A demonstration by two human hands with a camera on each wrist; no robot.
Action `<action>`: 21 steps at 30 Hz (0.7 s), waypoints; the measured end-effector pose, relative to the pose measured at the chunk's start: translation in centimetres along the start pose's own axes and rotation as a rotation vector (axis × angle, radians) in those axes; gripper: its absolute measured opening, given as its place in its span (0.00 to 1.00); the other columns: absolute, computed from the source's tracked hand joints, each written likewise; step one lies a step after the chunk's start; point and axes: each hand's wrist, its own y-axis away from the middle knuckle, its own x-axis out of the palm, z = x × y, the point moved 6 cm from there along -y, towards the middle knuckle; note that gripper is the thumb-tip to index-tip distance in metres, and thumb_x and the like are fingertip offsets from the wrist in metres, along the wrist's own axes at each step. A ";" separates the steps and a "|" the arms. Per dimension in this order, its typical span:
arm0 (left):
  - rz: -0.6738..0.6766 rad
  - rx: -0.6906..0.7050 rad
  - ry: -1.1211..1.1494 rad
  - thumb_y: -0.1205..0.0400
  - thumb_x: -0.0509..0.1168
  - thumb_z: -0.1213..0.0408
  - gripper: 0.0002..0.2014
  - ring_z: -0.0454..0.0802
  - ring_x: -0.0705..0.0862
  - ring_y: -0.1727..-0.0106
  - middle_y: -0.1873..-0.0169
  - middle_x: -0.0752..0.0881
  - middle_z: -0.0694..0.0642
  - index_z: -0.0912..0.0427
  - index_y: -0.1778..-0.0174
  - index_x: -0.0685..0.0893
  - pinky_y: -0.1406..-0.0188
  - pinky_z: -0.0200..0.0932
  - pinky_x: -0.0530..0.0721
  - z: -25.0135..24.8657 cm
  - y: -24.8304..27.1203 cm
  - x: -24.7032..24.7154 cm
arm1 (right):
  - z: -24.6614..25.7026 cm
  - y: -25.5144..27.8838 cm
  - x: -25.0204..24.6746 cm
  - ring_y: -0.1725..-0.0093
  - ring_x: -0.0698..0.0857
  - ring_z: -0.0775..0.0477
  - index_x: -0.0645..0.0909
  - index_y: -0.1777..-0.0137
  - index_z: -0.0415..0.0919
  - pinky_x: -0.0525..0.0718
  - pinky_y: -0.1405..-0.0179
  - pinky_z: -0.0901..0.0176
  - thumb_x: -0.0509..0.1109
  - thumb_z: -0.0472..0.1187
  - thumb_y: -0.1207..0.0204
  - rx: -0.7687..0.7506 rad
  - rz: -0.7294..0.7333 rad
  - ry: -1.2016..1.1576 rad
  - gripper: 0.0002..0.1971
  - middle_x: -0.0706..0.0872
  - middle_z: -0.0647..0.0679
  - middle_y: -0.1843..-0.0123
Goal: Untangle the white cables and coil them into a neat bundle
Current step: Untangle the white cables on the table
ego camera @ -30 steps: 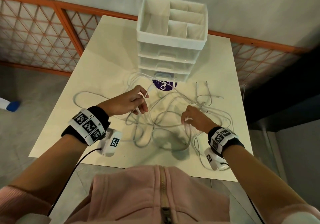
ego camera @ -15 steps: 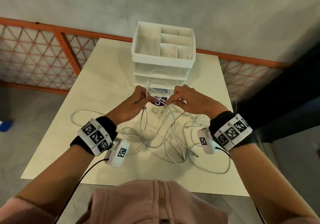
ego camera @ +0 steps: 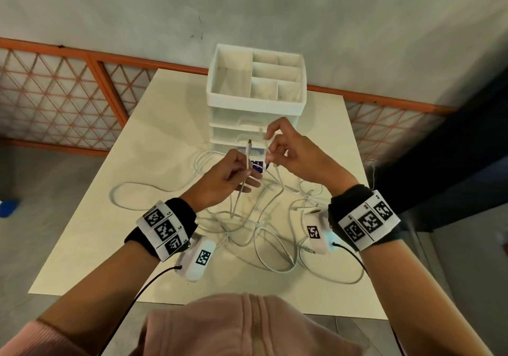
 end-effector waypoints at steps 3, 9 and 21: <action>-0.062 0.017 0.128 0.15 0.57 0.74 0.03 0.53 0.89 0.48 0.54 0.87 0.58 0.63 0.50 0.69 0.49 0.51 0.88 -1.0 -0.1 -0.2 | 0.0 -0.1 1.1 0.67 0.84 0.49 0.62 0.50 0.39 0.81 0.63 0.67 0.75 0.32 0.28 0.055 -0.035 -0.157 0.21 0.86 0.47 0.64; -0.143 -0.013 0.223 0.16 0.60 0.70 0.10 0.53 0.89 0.49 0.51 0.86 0.61 0.74 0.44 0.75 0.54 0.54 0.90 -1.1 0.1 -0.8 | -0.5 -0.3 2.0 0.67 0.86 0.46 0.63 0.53 0.39 0.82 0.62 0.65 0.77 0.33 0.30 0.114 -0.121 -0.318 0.22 0.88 0.38 0.63; -0.183 0.153 0.395 0.11 0.47 0.64 0.11 0.48 0.87 0.68 0.70 0.84 0.50 0.58 0.52 0.74 0.62 0.42 0.87 -5.4 -0.1 -2.2 | -0.4 0.0 7.9 0.52 0.88 0.54 0.82 0.44 0.33 0.83 0.41 0.61 0.72 0.35 0.24 0.077 0.309 -0.398 0.11 0.89 0.45 0.56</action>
